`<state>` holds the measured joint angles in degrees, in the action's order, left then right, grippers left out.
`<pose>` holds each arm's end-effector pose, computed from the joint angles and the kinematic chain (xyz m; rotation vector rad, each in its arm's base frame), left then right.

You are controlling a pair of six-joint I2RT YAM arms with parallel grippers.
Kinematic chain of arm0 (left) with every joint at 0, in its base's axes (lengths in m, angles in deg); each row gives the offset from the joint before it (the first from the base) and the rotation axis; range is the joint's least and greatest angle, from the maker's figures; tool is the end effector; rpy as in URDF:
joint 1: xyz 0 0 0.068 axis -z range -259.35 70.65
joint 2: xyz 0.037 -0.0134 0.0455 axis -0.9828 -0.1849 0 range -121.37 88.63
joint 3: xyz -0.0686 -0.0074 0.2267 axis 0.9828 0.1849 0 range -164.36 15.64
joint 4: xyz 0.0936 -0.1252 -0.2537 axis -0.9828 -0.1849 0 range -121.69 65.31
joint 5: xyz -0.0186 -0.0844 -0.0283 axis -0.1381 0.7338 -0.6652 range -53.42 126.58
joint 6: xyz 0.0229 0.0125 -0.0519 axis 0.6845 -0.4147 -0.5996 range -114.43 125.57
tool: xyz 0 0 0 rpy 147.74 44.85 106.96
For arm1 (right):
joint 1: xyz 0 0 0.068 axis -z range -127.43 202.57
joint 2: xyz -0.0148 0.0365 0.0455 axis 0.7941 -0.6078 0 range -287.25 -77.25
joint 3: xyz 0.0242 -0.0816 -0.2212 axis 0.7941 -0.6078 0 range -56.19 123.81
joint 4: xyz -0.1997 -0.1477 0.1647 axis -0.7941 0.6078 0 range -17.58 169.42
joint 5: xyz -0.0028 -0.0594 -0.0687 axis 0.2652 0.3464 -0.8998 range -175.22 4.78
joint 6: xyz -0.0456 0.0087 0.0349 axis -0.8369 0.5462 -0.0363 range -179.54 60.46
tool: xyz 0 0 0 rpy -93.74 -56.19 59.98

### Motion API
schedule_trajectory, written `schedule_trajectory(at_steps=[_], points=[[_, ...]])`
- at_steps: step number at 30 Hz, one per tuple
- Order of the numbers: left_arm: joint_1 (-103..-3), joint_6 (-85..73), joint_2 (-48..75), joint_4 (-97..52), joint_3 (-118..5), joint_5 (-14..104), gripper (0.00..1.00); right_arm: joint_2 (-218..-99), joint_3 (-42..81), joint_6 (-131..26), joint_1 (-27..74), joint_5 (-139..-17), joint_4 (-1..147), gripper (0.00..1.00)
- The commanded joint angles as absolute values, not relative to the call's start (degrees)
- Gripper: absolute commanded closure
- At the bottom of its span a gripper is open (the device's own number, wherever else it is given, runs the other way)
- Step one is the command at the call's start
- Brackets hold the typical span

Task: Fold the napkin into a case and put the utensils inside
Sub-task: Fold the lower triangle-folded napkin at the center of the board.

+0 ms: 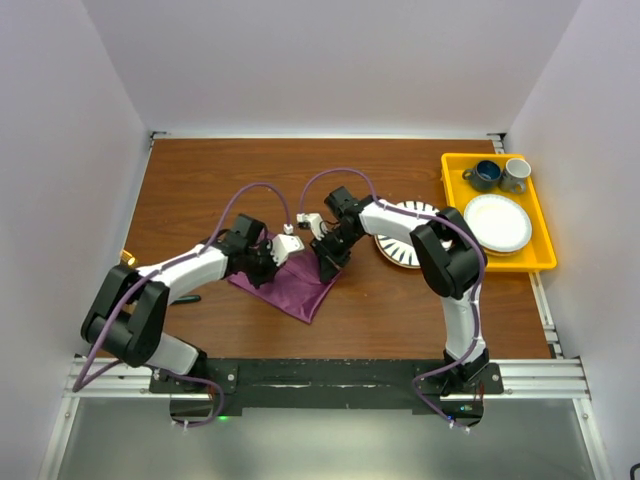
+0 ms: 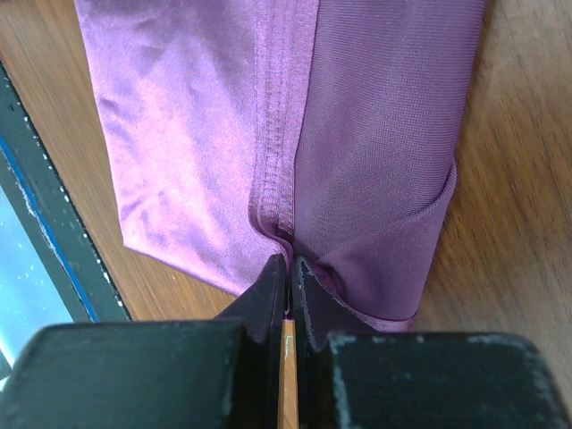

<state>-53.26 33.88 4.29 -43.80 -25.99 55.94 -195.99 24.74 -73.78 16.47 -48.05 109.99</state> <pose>0.2637 -0.1444 0.0910 1.2936 2.2725 -0.4327 0.3222 0.2661 0.0822 -1.3226 2.5257 1.0098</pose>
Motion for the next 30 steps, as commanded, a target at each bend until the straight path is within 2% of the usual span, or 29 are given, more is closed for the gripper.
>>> schedule_trajectory(at_steps=[1,5,8,9,13,25,30], points=[[-58.1,28.0,9.5,-45.0,-27.6,61.5,1.0,-198.2,25.9,-78.7,16.8,-58.8,108.0,1.0],[-62.5,24.4,10.9,-45.3,-33.4,64.4,0.97,-200.0,30.8,-81.2,18.6,-60.3,110.0,1.0],[-67.8,20.3,9.5,-43.6,-36.5,66.4,0.83,-200.5,32.9,-84.8,19.4,-61.4,111.6,1.0],[-70.2,18.9,8.7,-42.6,-37.4,66.3,0.74,-200.4,33.1,-85.9,19.5,-61.5,112.0,1.0],[-74.9,9.7,3.2,-42.4,-42.0,65.8,0.62,-199.9,33.1,-88.5,19.5,-61.0,112.9,1.0],[-77.1,0.9,-6.6,-36.6,-44.7,67.7,0.57,-198.7,30.9,-88.4,19.4,-60.1,112.2,1.0],[-77.0,0.3,-9.8,-36.0,-44.8,68.0,0.6,-198.5,30.5,-88.1,19.4,-60.1,111.7,1.0]])
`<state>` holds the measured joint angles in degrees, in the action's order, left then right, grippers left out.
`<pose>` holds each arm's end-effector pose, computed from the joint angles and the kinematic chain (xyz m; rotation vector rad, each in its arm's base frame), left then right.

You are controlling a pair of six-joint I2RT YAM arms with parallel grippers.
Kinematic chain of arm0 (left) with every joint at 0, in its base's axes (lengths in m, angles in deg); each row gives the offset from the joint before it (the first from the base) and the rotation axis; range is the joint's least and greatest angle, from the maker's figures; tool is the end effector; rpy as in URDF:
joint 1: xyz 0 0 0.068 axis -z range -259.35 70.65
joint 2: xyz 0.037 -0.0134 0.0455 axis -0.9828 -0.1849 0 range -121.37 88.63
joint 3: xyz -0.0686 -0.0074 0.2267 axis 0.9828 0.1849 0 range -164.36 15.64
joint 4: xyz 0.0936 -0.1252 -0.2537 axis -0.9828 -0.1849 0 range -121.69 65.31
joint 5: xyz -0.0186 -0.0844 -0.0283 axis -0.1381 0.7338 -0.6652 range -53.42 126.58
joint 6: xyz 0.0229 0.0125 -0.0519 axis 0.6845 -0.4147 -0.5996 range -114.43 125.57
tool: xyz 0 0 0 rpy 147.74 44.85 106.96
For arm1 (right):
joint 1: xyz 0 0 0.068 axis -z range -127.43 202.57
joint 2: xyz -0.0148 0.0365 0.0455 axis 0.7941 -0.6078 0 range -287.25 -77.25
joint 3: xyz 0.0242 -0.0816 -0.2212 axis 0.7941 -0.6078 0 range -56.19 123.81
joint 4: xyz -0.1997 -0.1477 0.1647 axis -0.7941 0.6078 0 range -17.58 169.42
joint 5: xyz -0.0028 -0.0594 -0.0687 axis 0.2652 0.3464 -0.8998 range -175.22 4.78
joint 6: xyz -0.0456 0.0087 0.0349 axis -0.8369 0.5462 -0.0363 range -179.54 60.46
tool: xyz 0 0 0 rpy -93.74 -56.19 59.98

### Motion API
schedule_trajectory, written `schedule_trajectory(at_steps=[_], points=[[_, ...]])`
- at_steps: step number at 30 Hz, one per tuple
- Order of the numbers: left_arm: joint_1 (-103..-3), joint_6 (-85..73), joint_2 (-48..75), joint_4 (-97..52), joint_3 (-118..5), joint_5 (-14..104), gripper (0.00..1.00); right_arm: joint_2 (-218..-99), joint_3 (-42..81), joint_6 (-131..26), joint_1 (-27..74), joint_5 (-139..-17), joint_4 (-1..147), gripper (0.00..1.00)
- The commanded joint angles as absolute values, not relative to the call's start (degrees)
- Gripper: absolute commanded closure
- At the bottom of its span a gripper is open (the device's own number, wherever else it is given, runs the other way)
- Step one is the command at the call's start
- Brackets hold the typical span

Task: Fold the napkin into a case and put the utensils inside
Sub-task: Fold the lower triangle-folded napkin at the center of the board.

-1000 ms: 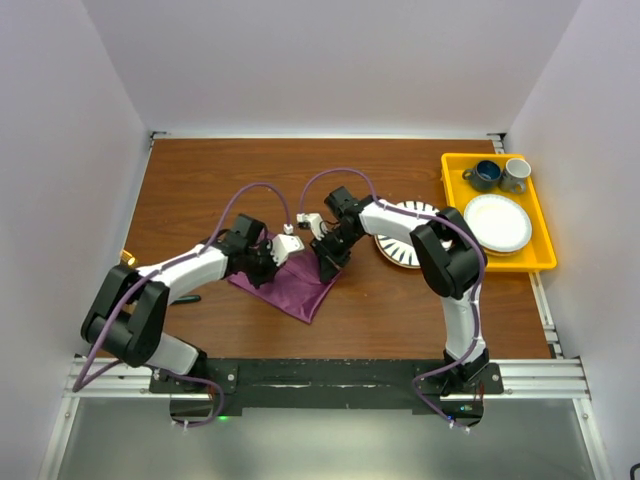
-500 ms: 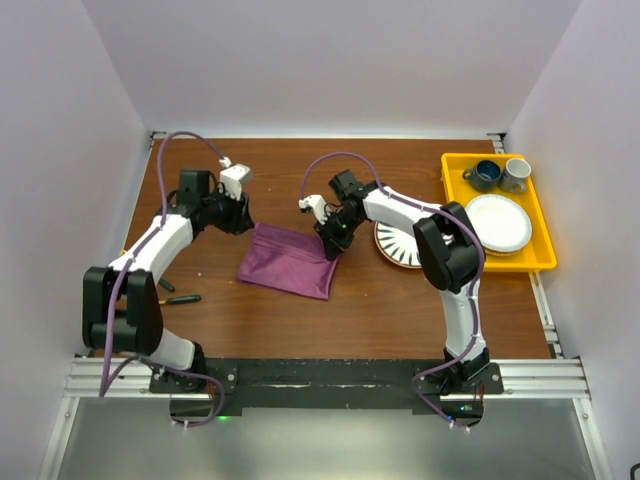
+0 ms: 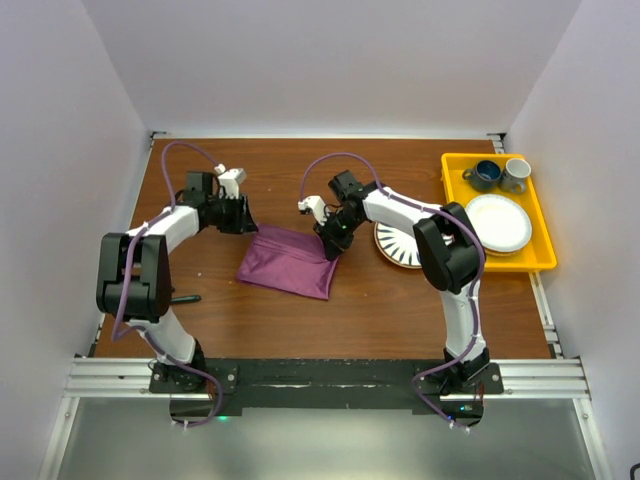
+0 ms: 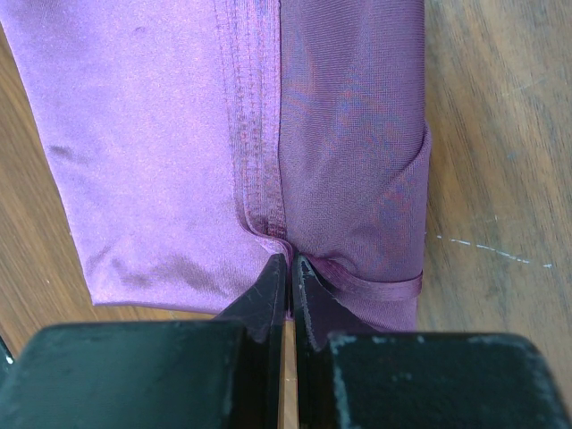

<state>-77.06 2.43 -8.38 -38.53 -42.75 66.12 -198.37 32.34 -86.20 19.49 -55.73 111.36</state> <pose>0.3728 -0.0353 0.1210 0.1997 2.4325 -0.6792 0.3604 0.2593 0.1009 -1.4750 2.3314 0.7495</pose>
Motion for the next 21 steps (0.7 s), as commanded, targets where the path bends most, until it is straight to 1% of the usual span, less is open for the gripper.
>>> schedule_trajectory(at_steps=[1,5,8,12,16,20,21], points=[[-76.9,-0.1,-10.2,-35.8,-44.7,68.1,0.61,-198.5,30.6,-88.1,19.4,-60.1,111.6,1.0],[-76.8,-0.1,-11.2,-35.5,-44.4,68.3,0.65,-198.7,30.9,-87.8,19.4,-59.8,111.7,1.0],[-76.7,0.1,-11.1,-35.6,-44.2,69.0,0.72,-198.8,30.8,-87.8,19.3,-59.7,111.8,1.0],[-76.5,0.5,-10.8,-36.1,-43.9,69.4,0.84,-198.9,30.8,-87.7,19.4,-59.5,111.7,1.0],[-76.5,1.0,-10.6,-37.0,-43.5,69.5,0.89,-199.1,31.2,-87.7,19.4,-59.4,112.1,1.0],[-76.5,1.3,-10.2,-38.7,-43.6,68.8,1.0,-198.8,31.5,-88.0,19.4,-59.2,112.8,1.0],[-76.5,1.9,-10.2,-39.4,-43.7,68.6,1.0,-198.7,31.5,-88.1,19.4,-59.1,112.9,1.0]])
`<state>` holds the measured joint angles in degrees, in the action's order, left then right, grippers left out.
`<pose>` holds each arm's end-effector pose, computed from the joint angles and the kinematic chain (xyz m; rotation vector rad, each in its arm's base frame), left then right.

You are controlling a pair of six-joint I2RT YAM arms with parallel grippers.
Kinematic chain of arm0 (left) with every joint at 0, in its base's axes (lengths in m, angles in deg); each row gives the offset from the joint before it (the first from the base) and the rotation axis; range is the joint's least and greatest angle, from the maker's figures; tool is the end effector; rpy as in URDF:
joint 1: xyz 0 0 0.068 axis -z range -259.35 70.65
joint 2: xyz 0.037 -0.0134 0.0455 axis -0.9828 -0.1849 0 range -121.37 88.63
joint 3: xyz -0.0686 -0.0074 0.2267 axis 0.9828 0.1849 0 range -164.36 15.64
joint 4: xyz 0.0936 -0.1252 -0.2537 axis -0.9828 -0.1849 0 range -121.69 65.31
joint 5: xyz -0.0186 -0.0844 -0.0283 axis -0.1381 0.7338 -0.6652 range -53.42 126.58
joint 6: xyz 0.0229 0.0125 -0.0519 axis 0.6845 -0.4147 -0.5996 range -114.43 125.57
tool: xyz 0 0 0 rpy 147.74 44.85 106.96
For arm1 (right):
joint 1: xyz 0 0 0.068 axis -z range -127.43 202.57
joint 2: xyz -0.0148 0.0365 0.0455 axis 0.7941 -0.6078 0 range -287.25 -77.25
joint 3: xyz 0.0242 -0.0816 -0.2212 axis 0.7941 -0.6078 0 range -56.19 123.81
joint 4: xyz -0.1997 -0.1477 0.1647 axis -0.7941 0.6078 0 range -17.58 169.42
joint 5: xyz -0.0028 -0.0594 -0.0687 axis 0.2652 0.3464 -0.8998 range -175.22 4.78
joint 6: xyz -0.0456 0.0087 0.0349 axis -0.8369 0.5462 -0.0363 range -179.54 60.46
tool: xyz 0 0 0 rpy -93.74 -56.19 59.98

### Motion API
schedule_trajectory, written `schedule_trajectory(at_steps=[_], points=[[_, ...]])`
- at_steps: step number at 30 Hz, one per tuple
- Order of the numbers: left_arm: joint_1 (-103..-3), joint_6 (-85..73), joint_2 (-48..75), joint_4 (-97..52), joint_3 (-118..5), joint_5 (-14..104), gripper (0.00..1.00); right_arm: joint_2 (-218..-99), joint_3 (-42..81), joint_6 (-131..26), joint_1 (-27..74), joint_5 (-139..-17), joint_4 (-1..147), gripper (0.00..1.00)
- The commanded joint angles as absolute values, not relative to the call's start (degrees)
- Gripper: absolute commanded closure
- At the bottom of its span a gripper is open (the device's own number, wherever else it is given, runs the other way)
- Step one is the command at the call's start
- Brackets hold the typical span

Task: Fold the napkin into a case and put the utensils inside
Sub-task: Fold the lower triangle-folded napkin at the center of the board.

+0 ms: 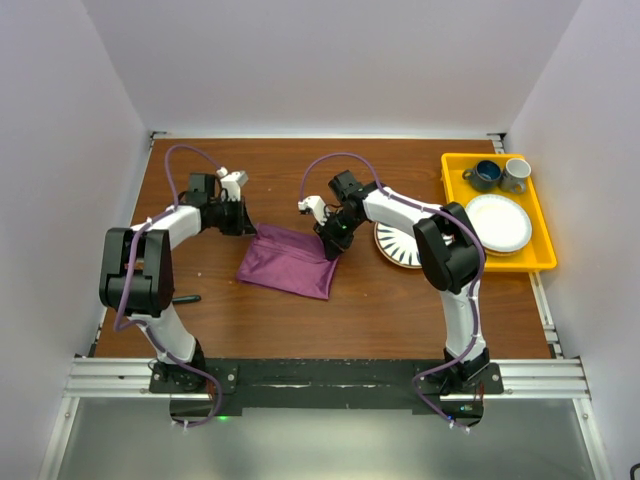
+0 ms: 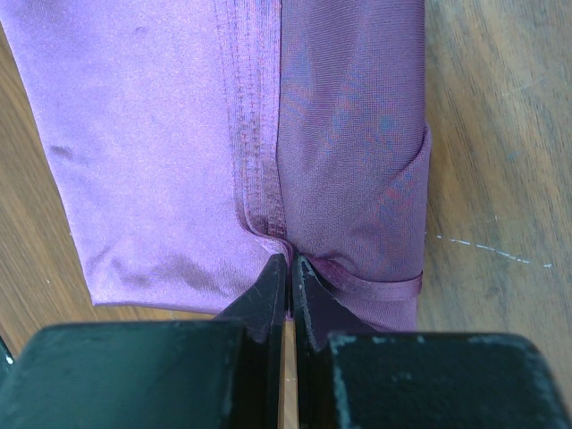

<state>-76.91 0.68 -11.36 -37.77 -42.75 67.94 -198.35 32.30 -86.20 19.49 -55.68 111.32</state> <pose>0.3734 -0.0375 0.1040 0.1675 2.4701 -0.7408 0.3604 0.2593 0.1009 -1.4750 2.3308 0.7506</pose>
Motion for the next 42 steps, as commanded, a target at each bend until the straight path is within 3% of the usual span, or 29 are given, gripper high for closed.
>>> schedule_trajectory(at_steps=[1,12,16,19,35,42], points=[[-76.5,2.2,-9.9,-40.0,-43.9,68.1,1.0,-198.5,31.7,-88.2,19.5,-58.9,113.0,1.0],[-76.9,5.0,-6.6,-44.9,-43.6,66.5,1.0,-197.4,31.4,-90.6,19.4,-57.6,114.2,1.0],[-76.9,2.8,-6.8,-42.0,-44.4,67.4,0.75,-197.9,31.5,-90.6,19.4,-57.3,114.3,1.0],[-76.8,1.7,-9.2,-42.5,-46.1,67.0,0.66,-197.8,31.4,-90.4,19.4,-57.1,114.2,1.0],[-75.0,-0.6,-14.1,-40.6,-48.0,65.1,0.66,-197.8,31.1,-89.7,19.4,-57.0,113.7,1.0],[-74.2,-0.5,-14.6,-40.3,-48.1,64.4,0.73,-198.2,31.5,-89.5,19.4,-57.0,113.7,1.0]])
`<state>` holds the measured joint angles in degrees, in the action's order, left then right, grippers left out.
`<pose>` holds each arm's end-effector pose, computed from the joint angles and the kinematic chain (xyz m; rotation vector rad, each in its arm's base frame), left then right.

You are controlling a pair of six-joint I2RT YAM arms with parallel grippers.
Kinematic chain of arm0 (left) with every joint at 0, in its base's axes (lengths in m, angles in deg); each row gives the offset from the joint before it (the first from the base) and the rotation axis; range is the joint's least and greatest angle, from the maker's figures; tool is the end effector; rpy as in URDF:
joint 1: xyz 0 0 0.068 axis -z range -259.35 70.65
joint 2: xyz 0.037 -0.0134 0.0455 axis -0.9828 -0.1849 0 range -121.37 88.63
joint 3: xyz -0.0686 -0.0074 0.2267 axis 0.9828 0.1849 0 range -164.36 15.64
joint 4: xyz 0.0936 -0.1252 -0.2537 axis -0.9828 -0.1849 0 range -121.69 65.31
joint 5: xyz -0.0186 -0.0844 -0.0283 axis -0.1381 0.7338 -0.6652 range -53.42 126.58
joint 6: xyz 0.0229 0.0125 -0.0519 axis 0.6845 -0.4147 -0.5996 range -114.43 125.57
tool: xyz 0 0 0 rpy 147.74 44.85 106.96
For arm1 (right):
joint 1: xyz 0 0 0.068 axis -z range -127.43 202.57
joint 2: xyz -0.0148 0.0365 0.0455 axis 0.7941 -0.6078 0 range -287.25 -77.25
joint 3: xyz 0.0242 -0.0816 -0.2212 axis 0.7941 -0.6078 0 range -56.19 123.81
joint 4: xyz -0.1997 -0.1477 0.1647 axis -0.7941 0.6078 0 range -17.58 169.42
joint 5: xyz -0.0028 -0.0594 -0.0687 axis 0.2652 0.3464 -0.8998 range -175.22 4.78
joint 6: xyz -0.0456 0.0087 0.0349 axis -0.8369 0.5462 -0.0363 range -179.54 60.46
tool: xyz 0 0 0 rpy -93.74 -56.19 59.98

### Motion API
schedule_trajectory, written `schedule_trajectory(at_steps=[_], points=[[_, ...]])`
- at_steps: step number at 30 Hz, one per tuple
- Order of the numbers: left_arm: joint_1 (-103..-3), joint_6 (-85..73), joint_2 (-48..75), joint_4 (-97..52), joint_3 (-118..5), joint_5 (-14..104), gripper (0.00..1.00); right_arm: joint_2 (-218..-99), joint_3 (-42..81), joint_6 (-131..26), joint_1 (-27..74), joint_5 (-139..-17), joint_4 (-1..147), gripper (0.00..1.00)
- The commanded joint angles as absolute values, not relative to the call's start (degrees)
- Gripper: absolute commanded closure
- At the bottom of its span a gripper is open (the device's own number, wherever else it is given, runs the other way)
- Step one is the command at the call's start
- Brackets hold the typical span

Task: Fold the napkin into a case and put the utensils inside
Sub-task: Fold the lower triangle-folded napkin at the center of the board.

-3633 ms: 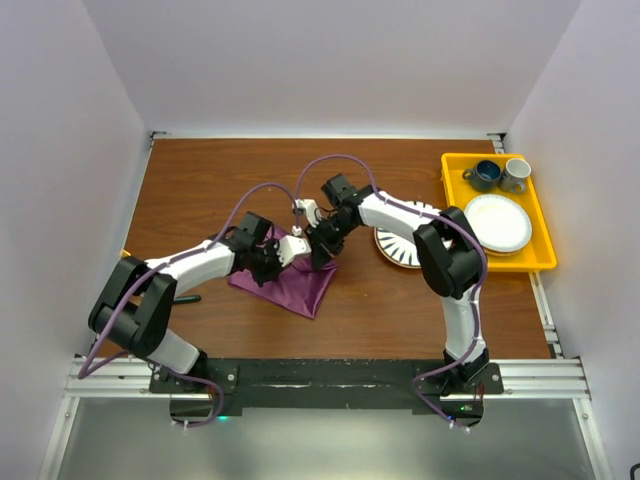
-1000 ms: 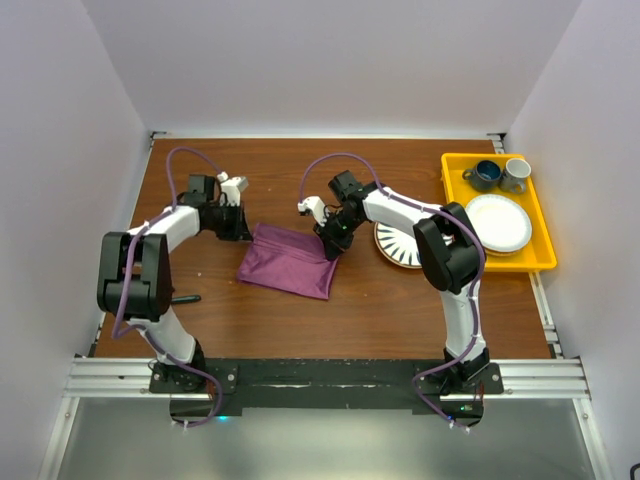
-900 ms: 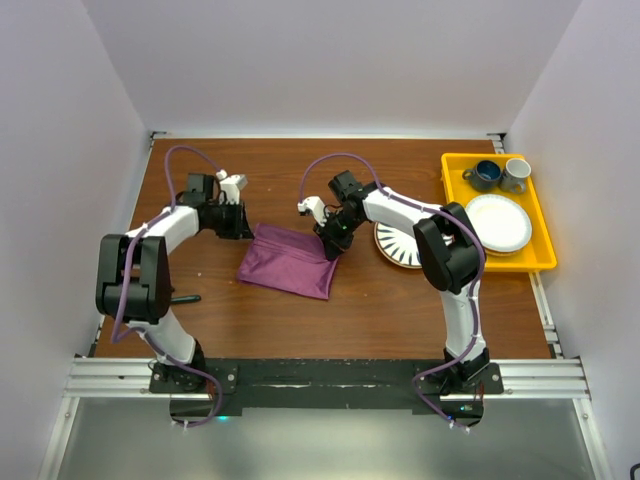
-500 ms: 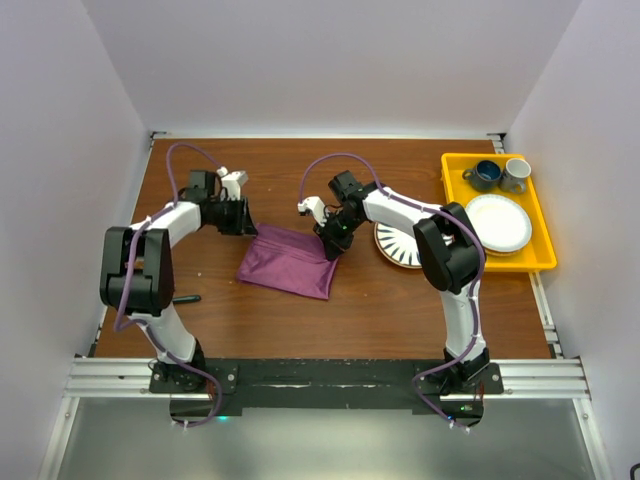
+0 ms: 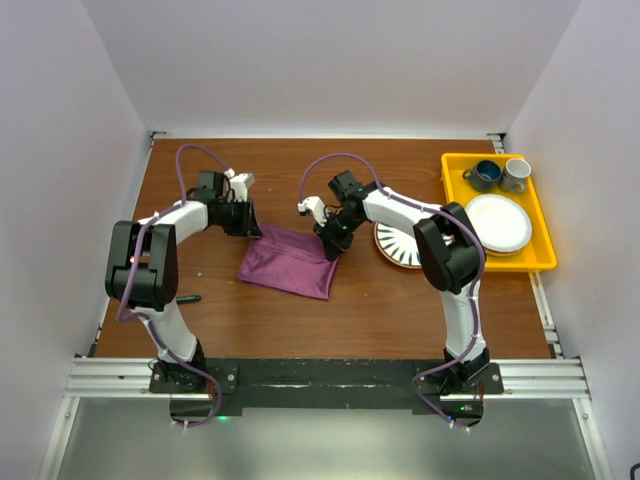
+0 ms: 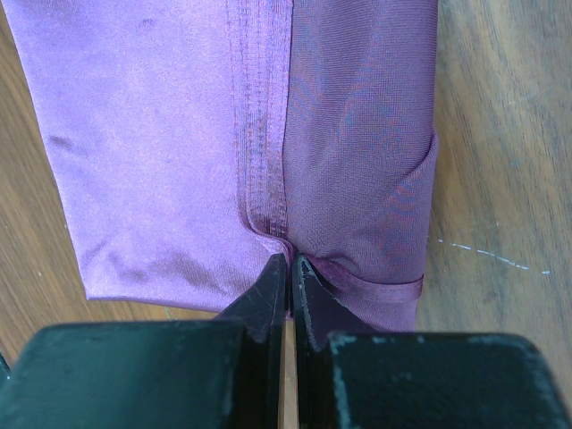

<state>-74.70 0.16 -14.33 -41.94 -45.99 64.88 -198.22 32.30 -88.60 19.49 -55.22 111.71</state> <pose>0.3783 -0.0505 0.0978 0.1640 2.5546 -0.7041 0.3596 0.2591 0.1018 -1.5200 2.2938 0.7518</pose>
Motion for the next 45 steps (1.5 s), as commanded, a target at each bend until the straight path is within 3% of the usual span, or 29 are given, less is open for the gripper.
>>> schedule_trajectory(at_steps=[1,8,10,11,13,29,45], points=[[-74.2,-0.6,-14.6,-40.5,-48.0,63.8,0.73,-198.3,31.5,-89.6,19.5,-56.9,113.8,1.0],[-74.2,-0.9,-15.3,-40.8,-48.3,61.9,0.7,-198.5,31.7,-89.4,19.4,-56.7,113.7,1.0],[-74.2,-1.1,-15.3,-40.9,-48.4,62.5,0.78,-198.5,31.9,-89.4,19.5,-56.7,113.7,1.0],[-74.2,-1.0,-15.0,-41.0,-48.6,62.9,0.91,-198.5,32.1,-89.3,19.5,-56.7,113.8,1.0],[-74.2,-0.9,-14.1,-42.0,-48.8,63.9,1.0,-198.3,32.1,-89.3,19.5,-56.5,113.9,1.0],[-74.2,2.6,-5.4,-54.2,-45.4,63.7,1.0,-192.2,31.9,-89.1,19.4,-52.6,117.5,1.0],[-74.2,2.8,-14.5,-51.1,-41.6,60.0,1.0,-197.5,28.0,-89.5,19.5,-58.4,111.4,1.0]])
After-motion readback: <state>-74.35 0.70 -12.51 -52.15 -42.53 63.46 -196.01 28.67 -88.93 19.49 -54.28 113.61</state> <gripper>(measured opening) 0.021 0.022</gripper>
